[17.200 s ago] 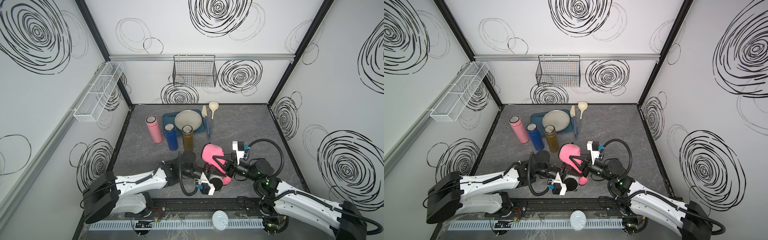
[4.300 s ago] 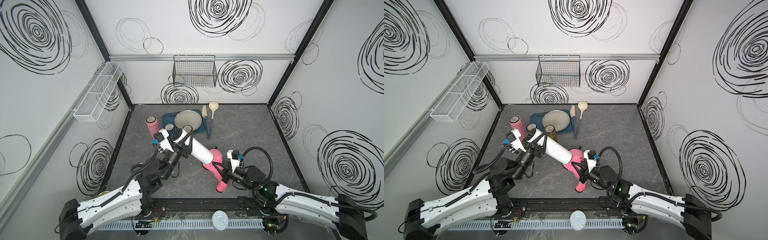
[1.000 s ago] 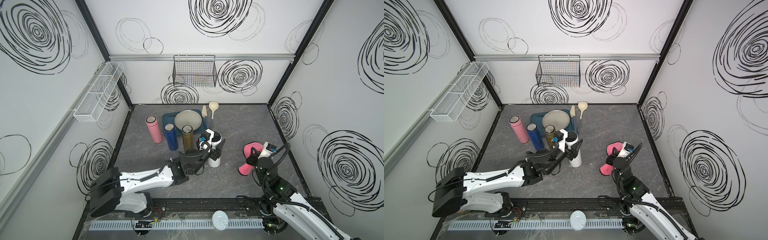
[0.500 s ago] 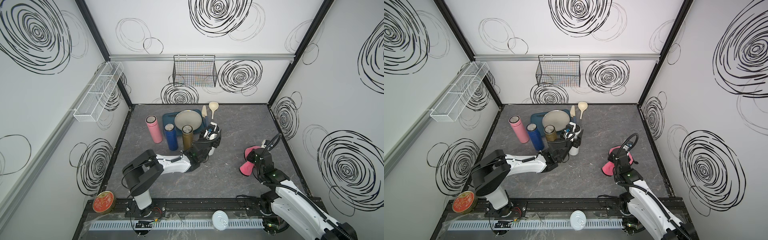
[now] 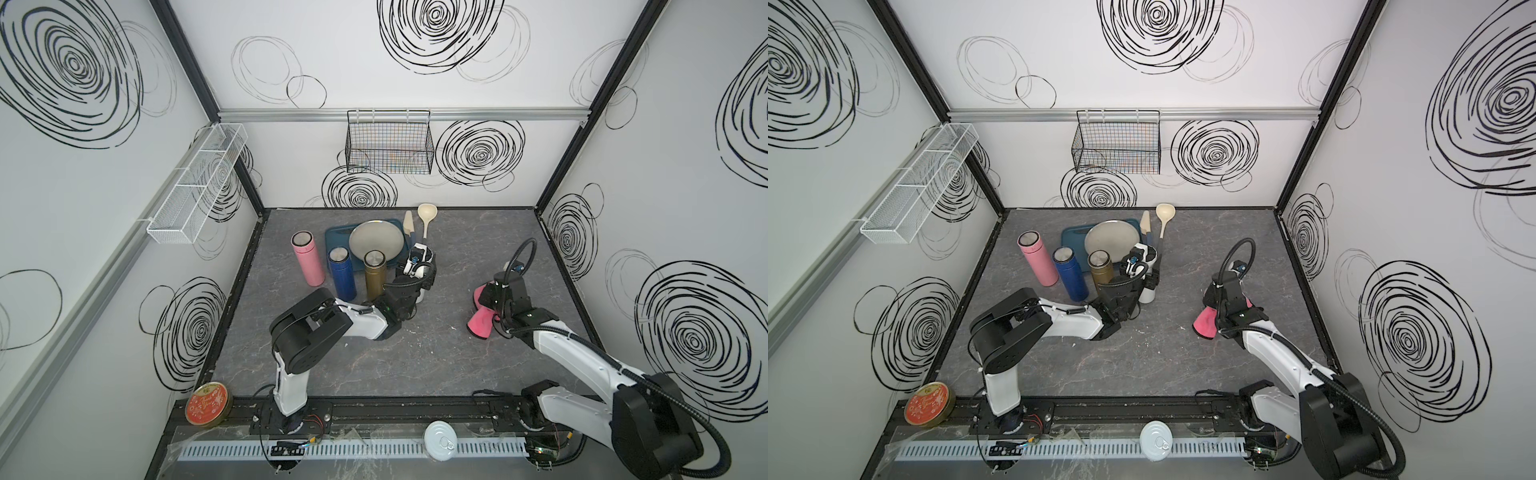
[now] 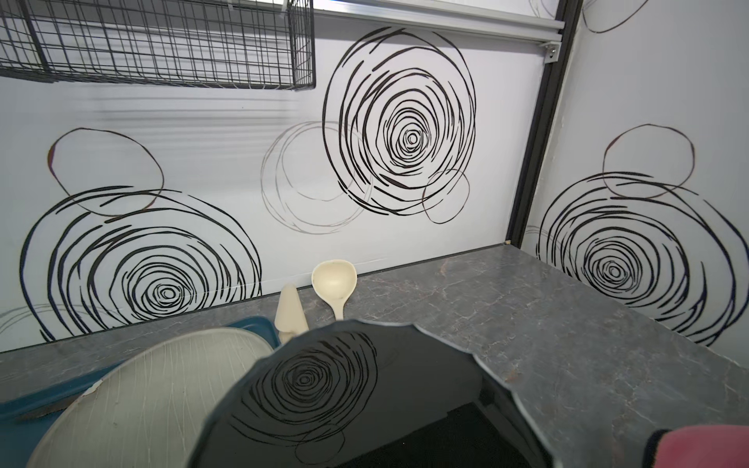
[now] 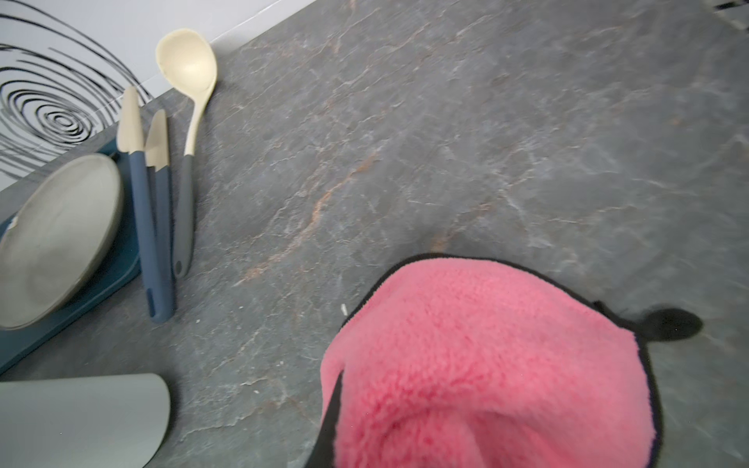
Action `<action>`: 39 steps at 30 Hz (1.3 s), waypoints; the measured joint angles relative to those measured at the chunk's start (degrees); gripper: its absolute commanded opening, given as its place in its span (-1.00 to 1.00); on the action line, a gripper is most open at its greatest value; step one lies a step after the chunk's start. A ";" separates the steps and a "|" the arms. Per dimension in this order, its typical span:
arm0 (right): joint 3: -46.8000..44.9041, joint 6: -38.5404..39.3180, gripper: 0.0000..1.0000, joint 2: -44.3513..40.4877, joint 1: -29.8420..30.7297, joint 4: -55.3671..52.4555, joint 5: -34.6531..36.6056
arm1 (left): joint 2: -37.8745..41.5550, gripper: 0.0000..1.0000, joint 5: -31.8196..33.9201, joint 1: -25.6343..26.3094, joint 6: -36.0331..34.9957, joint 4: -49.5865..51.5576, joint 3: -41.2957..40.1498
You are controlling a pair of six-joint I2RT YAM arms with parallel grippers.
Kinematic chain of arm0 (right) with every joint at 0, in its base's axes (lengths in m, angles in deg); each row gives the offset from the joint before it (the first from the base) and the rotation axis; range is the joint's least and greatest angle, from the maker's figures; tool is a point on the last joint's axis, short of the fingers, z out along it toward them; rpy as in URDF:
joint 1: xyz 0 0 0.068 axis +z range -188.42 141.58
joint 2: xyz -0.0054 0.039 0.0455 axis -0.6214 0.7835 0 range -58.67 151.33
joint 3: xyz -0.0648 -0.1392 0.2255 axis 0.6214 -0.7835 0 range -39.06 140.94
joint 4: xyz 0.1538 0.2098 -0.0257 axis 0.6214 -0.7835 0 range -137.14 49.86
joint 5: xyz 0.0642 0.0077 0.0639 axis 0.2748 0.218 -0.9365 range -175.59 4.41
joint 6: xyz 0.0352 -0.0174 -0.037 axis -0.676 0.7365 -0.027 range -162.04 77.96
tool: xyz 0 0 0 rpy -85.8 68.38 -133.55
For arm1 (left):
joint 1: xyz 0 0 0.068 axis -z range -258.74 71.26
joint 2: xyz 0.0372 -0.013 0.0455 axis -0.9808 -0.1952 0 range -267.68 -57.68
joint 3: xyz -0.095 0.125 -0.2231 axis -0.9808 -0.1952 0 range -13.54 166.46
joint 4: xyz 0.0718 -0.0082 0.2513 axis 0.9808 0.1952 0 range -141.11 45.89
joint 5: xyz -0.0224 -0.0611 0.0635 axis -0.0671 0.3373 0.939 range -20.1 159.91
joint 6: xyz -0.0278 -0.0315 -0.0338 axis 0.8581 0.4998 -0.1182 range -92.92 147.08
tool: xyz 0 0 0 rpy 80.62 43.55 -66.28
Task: Wipe the surface of the thermos
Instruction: Place the thermos at the center of the board.
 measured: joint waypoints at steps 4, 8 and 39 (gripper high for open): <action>5.03 0.44 -1.00 6.78 2.64 0.74 -2.05 | 0.00 -1.00 0.72 -0.09 0.24 0.13 0.00; 8.59 0.44 -0.88 13.27 4.59 1.57 -3.13 | -0.04 -0.92 1.11 -0.09 0.31 0.15 0.00; 4.87 -3.96 0.99 -4.24 11.45 -6.43 0.85 | 18.14 0.94 -3.28 1.90 1.33 -0.37 -6.67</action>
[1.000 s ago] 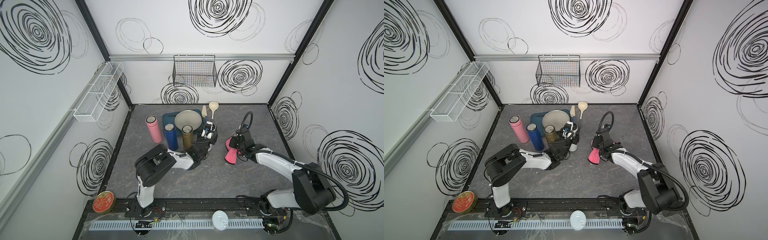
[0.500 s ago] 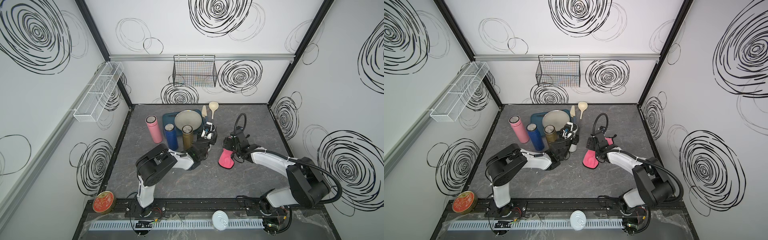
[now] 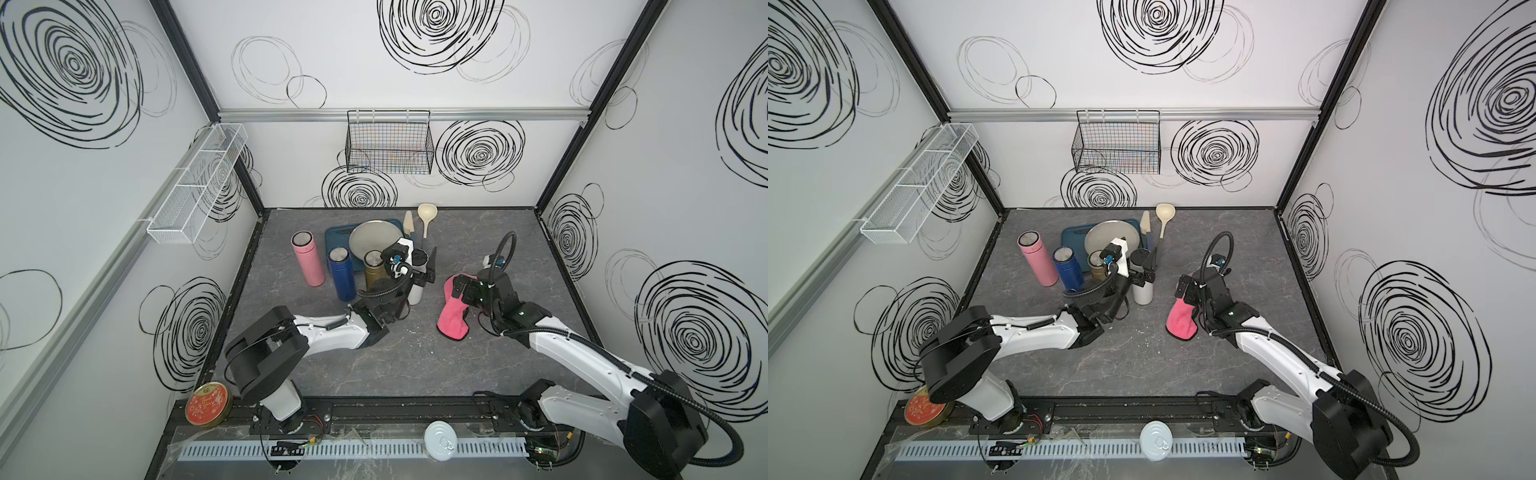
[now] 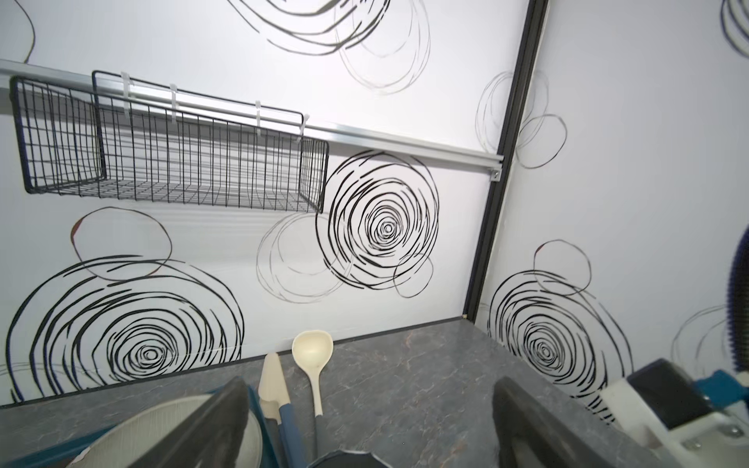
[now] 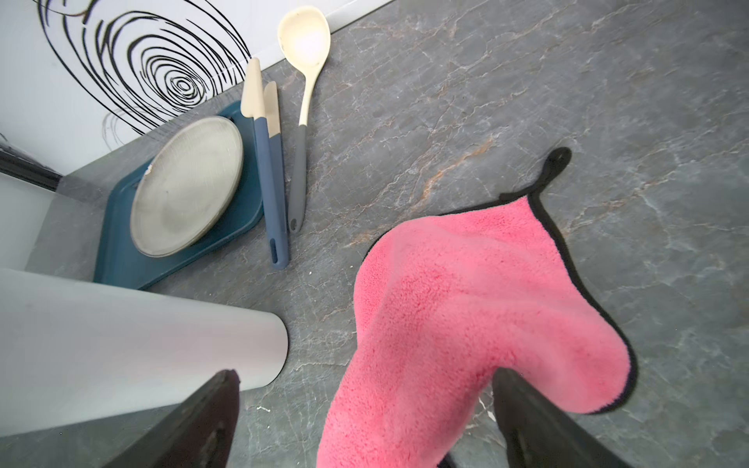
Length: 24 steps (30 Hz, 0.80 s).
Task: Wipe the surface of the thermos
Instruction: Place the thermos at the center of the board, then reset both arms
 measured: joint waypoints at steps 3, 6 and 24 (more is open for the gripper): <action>-0.07 -0.20 0.99 -1.79 -0.57 -0.35 -2.01 | 4.35 0.96 -0.68 0.66 0.35 2.16 -1.68; -0.07 -0.35 1.00 -4.31 -1.25 -0.94 -2.45 | 11.87 1.00 -0.37 1.60 0.39 6.64 -4.33; 2.05 15.08 1.00 8.68 -17.92 10.19 21.92 | 47.36 0.99 14.32 -30.49 3.96 36.81 -26.34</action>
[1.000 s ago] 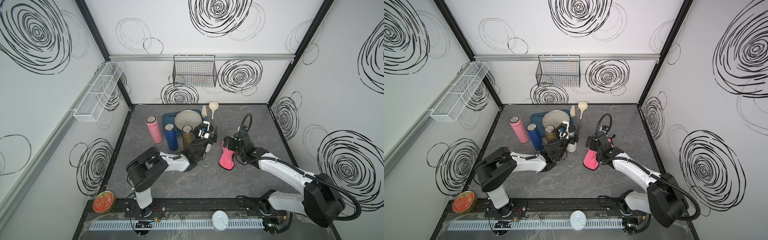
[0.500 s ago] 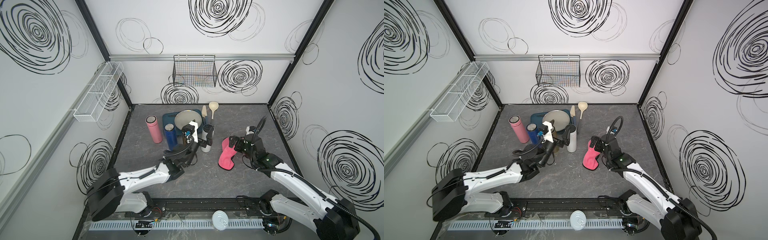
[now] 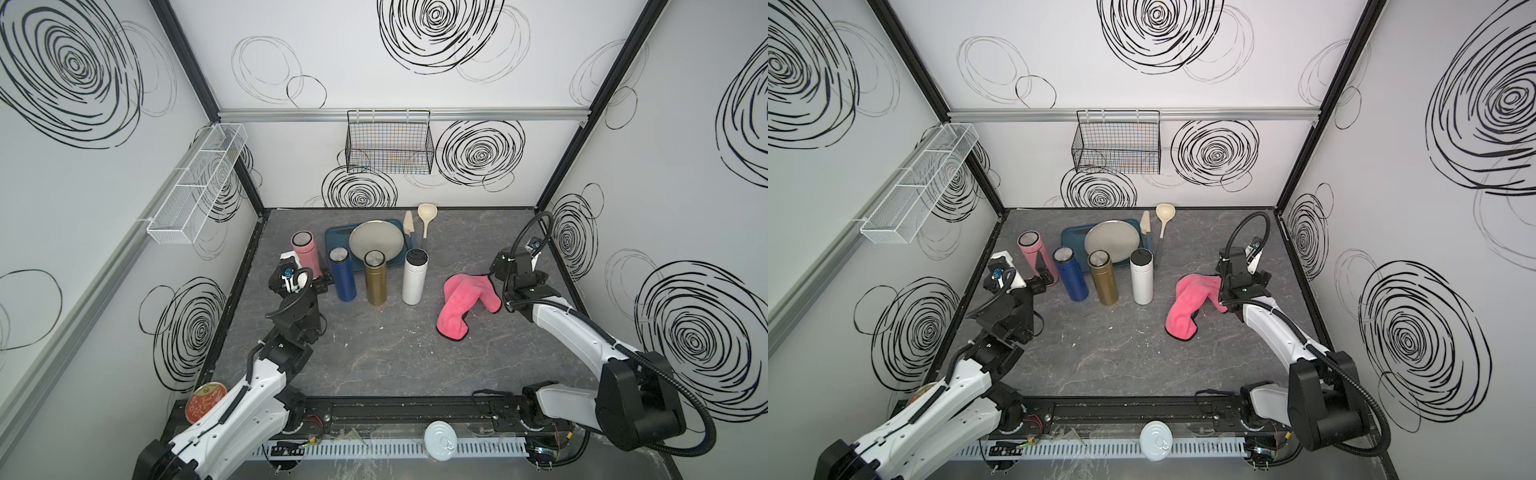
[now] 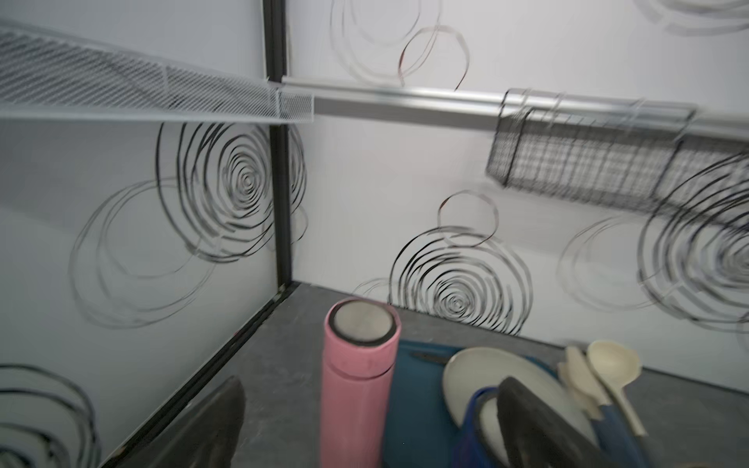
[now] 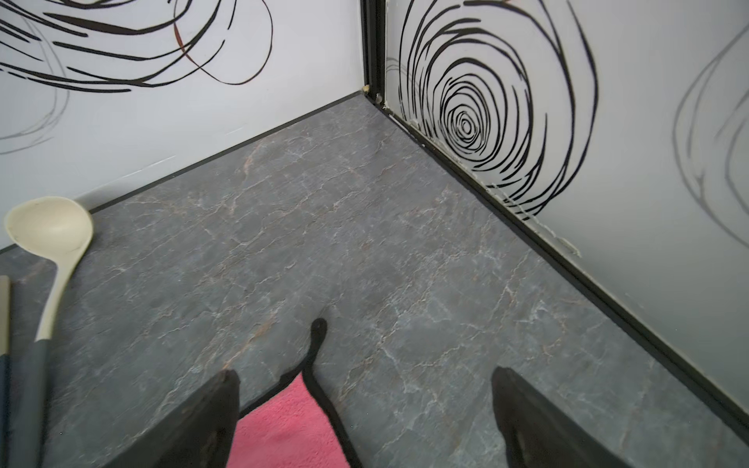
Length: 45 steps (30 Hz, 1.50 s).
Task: Wipe the surface of the thermos
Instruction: Reset both arms
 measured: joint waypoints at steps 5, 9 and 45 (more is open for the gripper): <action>-14.95 10.40 1.00 -5.33 -1.75 14.05 -2.29 | 2.84 0.99 -1.09 -6.62 0.61 -4.59 -14.58; -17.92 12.76 1.00 -1.97 -5.75 22.08 -5.40 | 0.52 0.99 -1.66 -9.38 0.46 -10.34 -17.97; -21.18 17.64 1.00 12.94 -14.29 49.57 -25.20 | -41.33 0.98 -16.41 -12.70 -4.46 -43.47 -8.04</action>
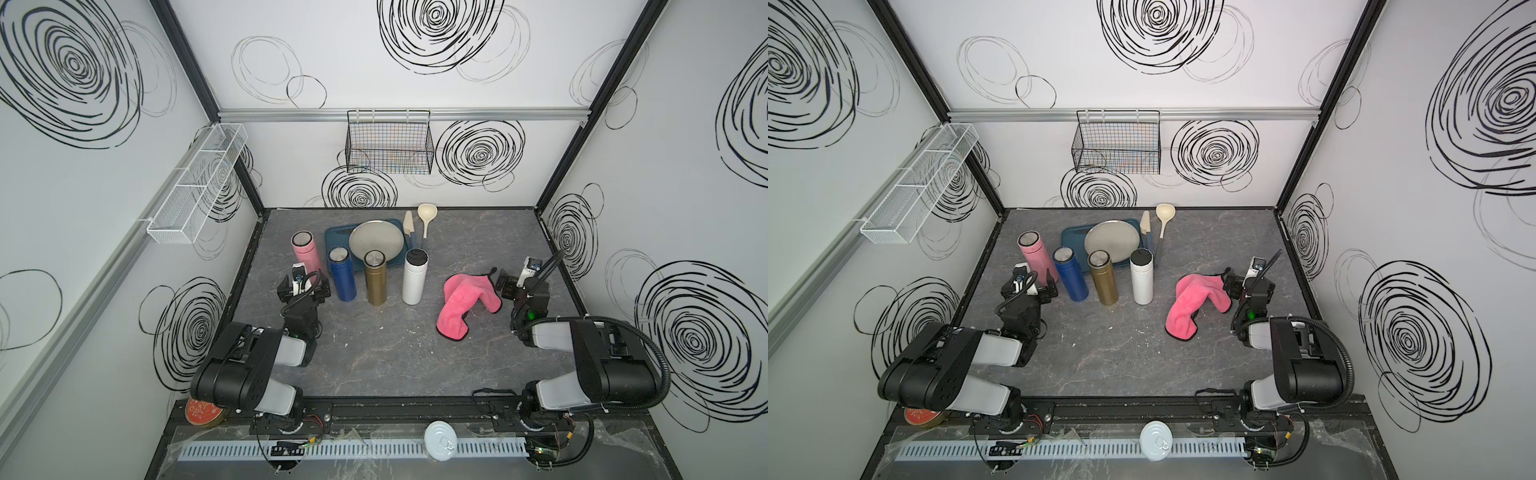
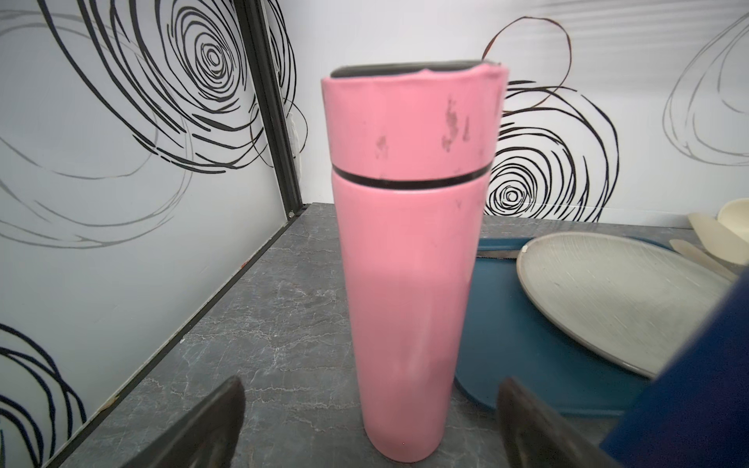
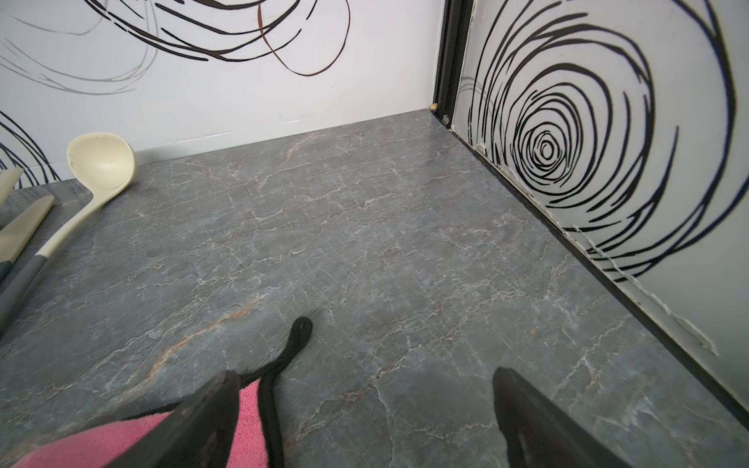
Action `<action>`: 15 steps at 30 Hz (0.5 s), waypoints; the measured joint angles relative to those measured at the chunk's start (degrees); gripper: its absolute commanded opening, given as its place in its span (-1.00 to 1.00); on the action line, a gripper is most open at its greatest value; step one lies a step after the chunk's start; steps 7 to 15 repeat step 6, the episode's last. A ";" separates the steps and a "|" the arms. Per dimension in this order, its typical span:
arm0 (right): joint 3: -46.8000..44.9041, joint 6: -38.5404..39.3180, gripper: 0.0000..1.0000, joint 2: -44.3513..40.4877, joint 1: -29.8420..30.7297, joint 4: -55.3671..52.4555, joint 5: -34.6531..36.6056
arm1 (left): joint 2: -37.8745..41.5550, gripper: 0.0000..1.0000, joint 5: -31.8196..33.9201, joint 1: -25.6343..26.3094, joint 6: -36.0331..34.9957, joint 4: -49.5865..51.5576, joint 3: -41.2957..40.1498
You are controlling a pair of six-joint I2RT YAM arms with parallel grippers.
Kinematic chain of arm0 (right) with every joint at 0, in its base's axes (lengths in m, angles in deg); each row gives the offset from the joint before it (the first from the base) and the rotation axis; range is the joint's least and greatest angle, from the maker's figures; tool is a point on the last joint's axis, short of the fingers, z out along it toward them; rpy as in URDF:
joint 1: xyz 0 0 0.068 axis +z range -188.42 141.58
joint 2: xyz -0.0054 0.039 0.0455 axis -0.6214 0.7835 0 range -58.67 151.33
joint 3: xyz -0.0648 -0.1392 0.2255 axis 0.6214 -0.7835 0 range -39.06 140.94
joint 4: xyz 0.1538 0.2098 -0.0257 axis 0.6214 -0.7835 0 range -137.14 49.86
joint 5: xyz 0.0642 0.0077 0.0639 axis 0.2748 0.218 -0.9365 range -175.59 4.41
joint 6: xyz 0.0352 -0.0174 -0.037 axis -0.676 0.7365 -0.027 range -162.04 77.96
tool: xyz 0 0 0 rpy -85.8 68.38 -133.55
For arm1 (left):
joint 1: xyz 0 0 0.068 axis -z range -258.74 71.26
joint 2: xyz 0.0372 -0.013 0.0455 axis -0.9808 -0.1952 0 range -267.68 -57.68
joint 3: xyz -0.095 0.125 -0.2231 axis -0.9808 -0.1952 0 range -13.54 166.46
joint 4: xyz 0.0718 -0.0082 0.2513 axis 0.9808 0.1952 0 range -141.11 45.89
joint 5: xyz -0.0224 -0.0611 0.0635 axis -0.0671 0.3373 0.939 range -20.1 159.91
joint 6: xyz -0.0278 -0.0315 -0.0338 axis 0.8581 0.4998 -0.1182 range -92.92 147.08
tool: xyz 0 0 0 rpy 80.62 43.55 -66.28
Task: Wipe the surface of the thermos
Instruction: Reset both arms
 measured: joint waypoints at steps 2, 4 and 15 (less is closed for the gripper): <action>0.00 0.00 1.00 0.00 0.00 0.02 -0.11 | 0.00 0.98 -0.09 0.00 0.00 0.02 0.00; 0.00 0.00 1.00 0.00 0.00 0.00 -0.17 | 0.00 0.98 -0.26 -0.04 0.00 0.24 0.00; 0.00 0.00 1.00 0.00 -0.02 0.02 -0.24 | 0.00 0.98 -1.14 -0.55 0.07 1.07 0.13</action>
